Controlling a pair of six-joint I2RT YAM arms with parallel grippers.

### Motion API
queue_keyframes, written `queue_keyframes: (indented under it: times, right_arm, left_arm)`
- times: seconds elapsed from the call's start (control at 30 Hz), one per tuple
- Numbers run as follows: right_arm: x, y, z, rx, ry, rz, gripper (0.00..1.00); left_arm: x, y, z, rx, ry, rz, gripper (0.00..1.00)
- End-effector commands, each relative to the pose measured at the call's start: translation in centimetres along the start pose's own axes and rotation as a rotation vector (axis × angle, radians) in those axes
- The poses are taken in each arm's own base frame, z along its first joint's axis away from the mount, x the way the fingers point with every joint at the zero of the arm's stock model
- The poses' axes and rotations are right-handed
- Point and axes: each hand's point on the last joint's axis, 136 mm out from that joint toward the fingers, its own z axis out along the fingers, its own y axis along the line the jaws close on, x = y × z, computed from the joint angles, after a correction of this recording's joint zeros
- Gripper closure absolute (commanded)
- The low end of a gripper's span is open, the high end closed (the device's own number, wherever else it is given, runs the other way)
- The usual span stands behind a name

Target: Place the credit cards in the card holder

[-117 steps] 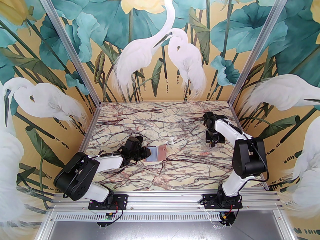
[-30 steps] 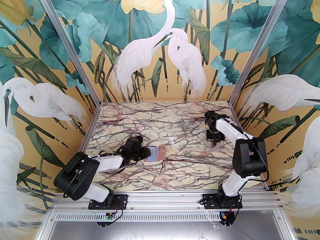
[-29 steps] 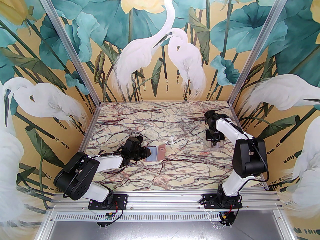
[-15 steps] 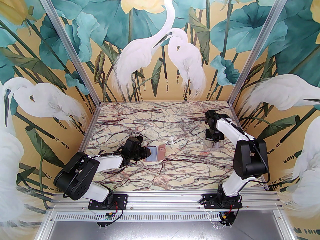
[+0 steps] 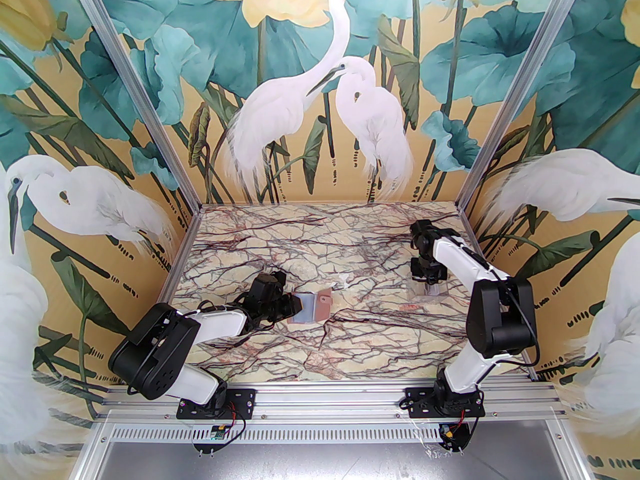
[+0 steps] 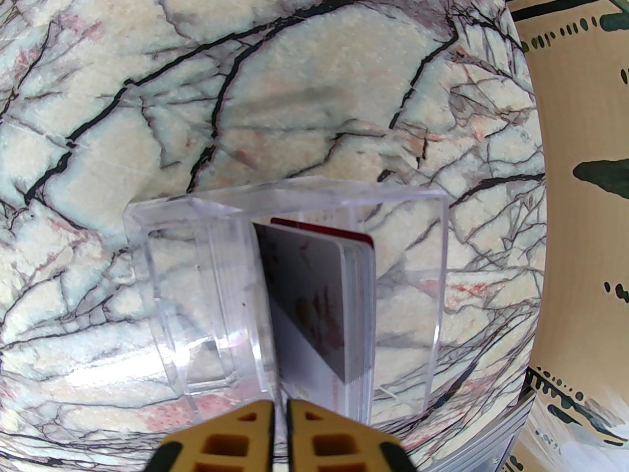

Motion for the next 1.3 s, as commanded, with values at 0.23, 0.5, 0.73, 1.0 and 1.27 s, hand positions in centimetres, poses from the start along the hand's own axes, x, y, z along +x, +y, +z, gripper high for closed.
queue_keyframes:
  times: [0.23, 0.5, 0.73, 1.0, 1.27]
  right_arm:
    - [-1.4, 0.6, 0.3, -0.022, -0.011, 0.002, 0.81]
    - [-2.1, 0.9, 0.5, -0.025, -0.020, -0.003, 0.81]
    - [-2.0, 1.2, 1.5, -0.022, 0.002, -0.014, 0.82]
    - [-1.9, 1.1, 1.8, -0.010, 0.011, -0.021, 0.85]
    - [-2.0, 0.9, 1.0, -0.014, -0.003, -0.021, 0.95]
  left_arm:
    - [1.6, 2.7, 0.5, -0.086, 0.056, -0.044, 0.83]
    - [1.6, 2.7, 0.5, -0.086, 0.055, -0.044, 0.83]
    - [1.6, 2.7, 0.5, -0.087, 0.055, -0.044, 0.83]
    - [1.6, 2.7, 0.5, -0.084, 0.056, -0.042, 0.83]
    - [1.6, 2.7, 0.4, -0.086, 0.055, -0.042, 0.82]
